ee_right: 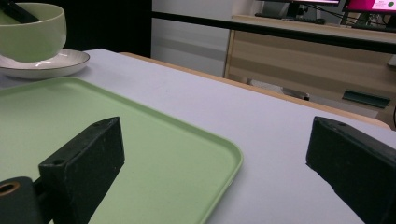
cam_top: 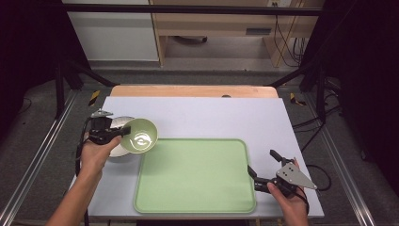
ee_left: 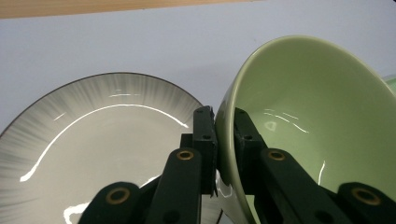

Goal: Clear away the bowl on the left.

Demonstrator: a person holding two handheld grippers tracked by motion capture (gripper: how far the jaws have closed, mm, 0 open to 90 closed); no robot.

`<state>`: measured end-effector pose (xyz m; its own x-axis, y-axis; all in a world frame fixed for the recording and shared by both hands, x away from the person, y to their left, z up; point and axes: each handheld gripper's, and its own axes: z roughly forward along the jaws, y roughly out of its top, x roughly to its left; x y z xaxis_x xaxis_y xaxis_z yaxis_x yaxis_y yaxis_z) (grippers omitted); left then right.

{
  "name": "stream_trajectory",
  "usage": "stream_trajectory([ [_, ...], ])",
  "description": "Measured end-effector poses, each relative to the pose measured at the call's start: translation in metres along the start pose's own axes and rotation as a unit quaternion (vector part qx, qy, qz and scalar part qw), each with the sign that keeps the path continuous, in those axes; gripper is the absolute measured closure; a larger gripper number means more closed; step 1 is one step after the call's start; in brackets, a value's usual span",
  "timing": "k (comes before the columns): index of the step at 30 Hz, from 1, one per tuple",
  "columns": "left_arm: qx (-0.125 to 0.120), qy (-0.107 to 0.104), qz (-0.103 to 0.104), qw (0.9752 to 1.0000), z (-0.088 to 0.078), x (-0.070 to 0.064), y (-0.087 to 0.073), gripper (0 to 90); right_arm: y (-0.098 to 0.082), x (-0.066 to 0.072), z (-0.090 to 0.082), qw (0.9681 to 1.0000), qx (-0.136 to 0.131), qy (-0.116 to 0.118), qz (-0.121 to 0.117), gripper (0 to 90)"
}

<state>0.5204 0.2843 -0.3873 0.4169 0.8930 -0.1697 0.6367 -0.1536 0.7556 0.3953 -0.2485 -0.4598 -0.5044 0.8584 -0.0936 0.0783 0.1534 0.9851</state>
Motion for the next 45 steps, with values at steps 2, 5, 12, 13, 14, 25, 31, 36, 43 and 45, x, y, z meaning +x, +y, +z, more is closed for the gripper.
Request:
stream_trajectory([
  [2,0.002,-0.005,0.005,1.0000,0.002,-0.005,0.000,82.8,0.000,0.000,0.000,1.0000,0.000,-0.001,0.000,4.4],
  [5,0.006,-0.013,0.015,0.9998,0.007,-0.015,0.000,82.8,0.000,0.000,0.000,1.0000,0.000,-0.001,0.000,4.4],
  [12,0.012,-0.028,0.026,0.9992,0.014,-0.030,-0.002,82.8,0.000,0.000,0.000,1.0000,0.000,0.000,0.001,4.4],
  [13,0.013,-0.033,0.027,0.9990,0.017,-0.034,-0.003,82.8,0.000,-0.001,0.000,1.0000,0.000,0.000,0.001,4.4],
  [14,0.015,-0.036,0.028,0.9988,0.018,-0.036,-0.003,82.7,0.000,0.000,0.000,1.0000,-0.001,0.000,0.001,4.4],
  [25,0.023,-0.061,0.041,0.9970,0.027,-0.058,-0.005,82.7,0.001,-0.002,-0.002,1.0000,-0.005,0.001,0.001,4.4],
  [31,0.036,-0.075,0.052,0.9952,0.033,-0.069,-0.009,82.6,0.002,-0.002,-0.002,0.9999,-0.011,0.007,-0.002,4.4],
  [36,0.046,-0.089,0.061,0.9931,0.039,-0.080,-0.013,82.5,0.002,-0.002,-0.003,0.9999,-0.011,0.007,-0.003,4.4],
  [43,0.060,-0.110,0.065,0.9900,0.046,-0.094,-0.016,82.4,0.002,-0.002,-0.003,0.9999,-0.011,0.005,-0.002,4.4],
  [45,0.068,-0.115,0.063,0.9891,0.049,-0.098,-0.018,82.4,0.002,-0.002,-0.003,0.9999,-0.011,0.006,-0.002,4.5],
])
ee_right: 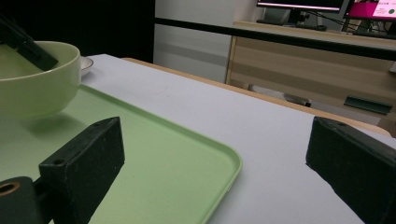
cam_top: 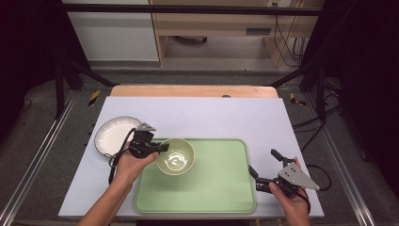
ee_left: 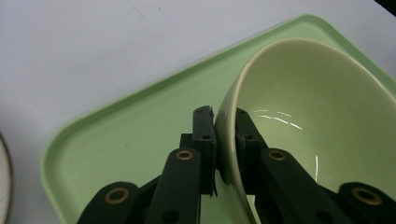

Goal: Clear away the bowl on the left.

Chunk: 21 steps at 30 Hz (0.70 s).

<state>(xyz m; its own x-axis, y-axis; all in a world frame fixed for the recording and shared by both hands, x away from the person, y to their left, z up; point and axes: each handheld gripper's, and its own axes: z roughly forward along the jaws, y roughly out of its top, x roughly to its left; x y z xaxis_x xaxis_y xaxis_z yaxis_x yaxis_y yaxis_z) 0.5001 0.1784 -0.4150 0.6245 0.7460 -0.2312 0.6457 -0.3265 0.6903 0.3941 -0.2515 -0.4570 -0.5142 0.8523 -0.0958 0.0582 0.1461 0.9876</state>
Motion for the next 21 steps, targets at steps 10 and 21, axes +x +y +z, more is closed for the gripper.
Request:
stream_trajectory([
  [10,0.007,-0.016,-0.004,0.9998,0.012,-0.011,-0.002,82.1,0.000,-0.001,0.000,1.0000,0.000,0.000,0.000,4.5],
  [21,0.013,-0.039,0.000,0.9992,0.026,-0.027,-0.002,82.0,0.000,0.000,0.000,1.0000,0.002,0.000,0.000,4.5],
])
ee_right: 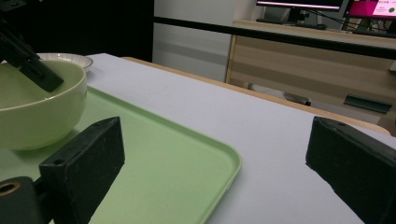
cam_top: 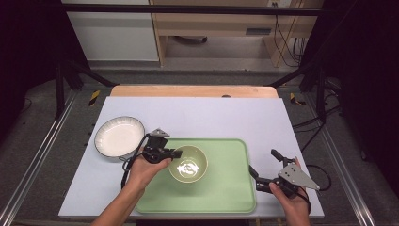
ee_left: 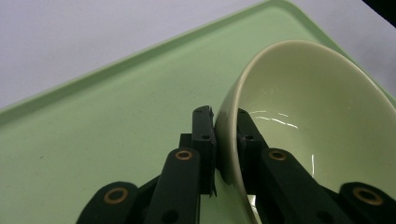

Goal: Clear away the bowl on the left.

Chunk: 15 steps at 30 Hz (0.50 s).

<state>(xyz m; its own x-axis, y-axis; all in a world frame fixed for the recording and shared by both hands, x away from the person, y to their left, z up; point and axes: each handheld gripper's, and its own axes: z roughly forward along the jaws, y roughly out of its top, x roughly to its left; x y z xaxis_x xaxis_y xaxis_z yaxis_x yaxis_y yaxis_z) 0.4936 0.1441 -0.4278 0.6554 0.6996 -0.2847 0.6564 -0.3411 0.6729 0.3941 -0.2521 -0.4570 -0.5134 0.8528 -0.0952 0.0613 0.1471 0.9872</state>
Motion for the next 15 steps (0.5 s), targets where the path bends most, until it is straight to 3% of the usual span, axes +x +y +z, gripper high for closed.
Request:
stream_trajectory([
  [15,0.019,-0.018,0.012,0.9996,0.012,-0.011,-0.004,81.9,0.000,-0.001,-0.001,1.0000,0.000,-0.001,0.001,4.6],
])
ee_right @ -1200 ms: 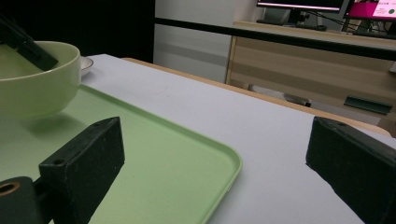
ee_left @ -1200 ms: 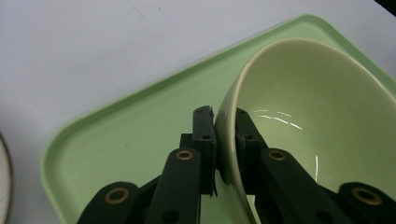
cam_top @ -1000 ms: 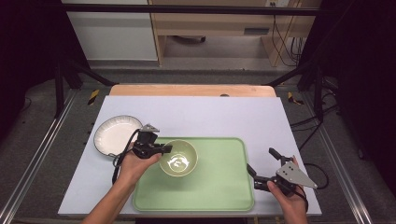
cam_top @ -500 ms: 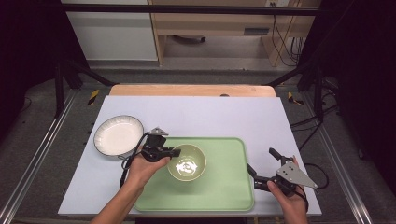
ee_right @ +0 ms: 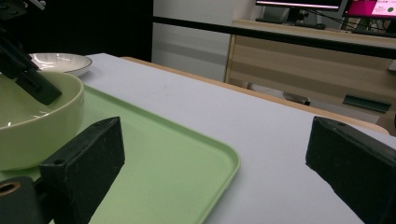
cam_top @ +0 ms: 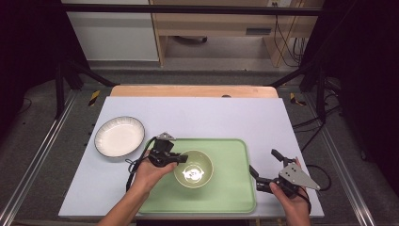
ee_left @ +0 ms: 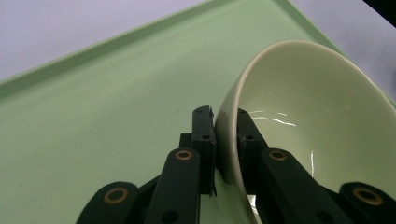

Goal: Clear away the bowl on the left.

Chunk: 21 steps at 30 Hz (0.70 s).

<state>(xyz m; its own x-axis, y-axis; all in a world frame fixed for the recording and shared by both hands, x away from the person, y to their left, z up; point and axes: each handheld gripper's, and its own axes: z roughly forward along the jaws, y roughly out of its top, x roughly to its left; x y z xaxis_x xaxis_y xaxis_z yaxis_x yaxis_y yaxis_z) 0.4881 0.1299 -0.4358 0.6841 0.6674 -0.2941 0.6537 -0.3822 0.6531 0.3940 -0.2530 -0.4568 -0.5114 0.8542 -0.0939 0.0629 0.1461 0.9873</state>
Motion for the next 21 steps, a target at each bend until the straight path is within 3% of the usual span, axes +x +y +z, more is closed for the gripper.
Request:
stream_trajectory([
  [21,0.006,-0.005,-0.010,0.9999,0.0030,0.0064,-0.0058,81.9,-0.0002,-0.0003,-0.0003,1.0000,0.001,-0.001,0.002,4.6],
])
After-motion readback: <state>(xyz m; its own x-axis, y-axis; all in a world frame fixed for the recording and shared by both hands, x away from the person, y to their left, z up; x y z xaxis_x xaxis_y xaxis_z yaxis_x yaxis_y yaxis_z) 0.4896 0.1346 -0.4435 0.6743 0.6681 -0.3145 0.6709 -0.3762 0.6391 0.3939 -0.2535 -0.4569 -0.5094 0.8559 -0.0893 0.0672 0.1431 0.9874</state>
